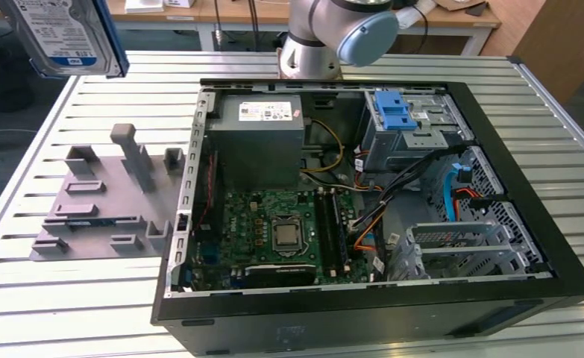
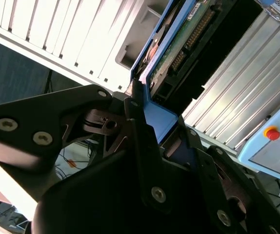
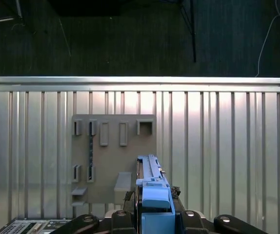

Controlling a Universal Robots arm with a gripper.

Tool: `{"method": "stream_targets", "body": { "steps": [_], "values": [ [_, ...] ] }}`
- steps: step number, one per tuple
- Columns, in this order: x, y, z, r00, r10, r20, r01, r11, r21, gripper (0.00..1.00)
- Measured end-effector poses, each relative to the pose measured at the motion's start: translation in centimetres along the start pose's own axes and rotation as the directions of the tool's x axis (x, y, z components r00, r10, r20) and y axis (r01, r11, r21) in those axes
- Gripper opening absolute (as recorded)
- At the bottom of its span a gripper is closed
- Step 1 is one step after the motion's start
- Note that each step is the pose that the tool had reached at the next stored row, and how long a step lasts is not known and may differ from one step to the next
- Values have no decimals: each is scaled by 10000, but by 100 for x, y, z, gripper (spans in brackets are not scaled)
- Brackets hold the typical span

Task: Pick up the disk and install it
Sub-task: 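Pick up the disk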

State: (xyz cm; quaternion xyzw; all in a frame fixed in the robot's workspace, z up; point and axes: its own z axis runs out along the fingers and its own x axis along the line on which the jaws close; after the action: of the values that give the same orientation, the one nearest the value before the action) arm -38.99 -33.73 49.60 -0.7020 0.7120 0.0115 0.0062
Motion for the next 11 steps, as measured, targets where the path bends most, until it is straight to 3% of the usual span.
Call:
{"method": "stream_targets", "body": {
  "steps": [4,11],
  "values": [
    [92,-12,-2,10000,0,0,0,10000,1,36],
    [172,-128,-5,10000,1,0,-1,10000,-32,36]
  ]
}}
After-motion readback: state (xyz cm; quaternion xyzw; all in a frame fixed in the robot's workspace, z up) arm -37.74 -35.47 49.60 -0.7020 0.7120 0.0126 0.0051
